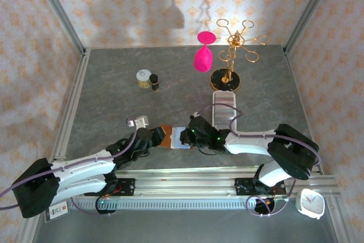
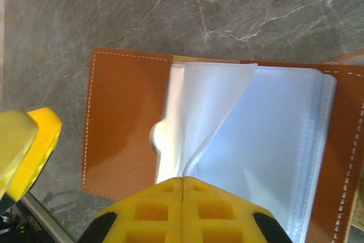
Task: Put the credit cards into the card holder
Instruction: Flip over the card slot on the card holder.
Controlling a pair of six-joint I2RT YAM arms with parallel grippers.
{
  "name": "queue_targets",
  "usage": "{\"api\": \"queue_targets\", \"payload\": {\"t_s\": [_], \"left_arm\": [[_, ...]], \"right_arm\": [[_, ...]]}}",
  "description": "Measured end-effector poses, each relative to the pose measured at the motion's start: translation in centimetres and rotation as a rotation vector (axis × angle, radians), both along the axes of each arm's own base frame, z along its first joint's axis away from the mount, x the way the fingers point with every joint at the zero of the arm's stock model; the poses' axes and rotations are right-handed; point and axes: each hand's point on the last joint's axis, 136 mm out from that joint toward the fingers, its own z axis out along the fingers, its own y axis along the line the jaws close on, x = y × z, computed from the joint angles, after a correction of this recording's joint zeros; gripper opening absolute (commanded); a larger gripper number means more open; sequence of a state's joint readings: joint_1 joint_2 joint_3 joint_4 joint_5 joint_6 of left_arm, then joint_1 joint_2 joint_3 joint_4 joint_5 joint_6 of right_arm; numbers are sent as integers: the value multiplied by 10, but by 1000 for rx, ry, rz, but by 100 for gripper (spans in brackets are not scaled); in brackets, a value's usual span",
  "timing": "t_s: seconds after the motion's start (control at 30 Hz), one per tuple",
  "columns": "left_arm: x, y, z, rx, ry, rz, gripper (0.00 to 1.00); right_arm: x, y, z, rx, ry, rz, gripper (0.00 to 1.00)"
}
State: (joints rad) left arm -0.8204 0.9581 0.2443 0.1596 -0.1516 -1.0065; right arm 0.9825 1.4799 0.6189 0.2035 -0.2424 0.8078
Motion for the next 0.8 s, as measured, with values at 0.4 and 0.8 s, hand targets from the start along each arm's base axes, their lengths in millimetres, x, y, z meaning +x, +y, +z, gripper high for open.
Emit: {"api": "queue_targets", "payload": {"t_s": [0.4, 0.8], "left_arm": [[-14, 16, -32, 41, 68, 16, 29], [-14, 16, -25, 19, 47, 17, 30]], "right_arm": [[7, 37, 26, 100, -31, 60, 22], [11, 61, 16, 131, -1, 95, 41]]}}
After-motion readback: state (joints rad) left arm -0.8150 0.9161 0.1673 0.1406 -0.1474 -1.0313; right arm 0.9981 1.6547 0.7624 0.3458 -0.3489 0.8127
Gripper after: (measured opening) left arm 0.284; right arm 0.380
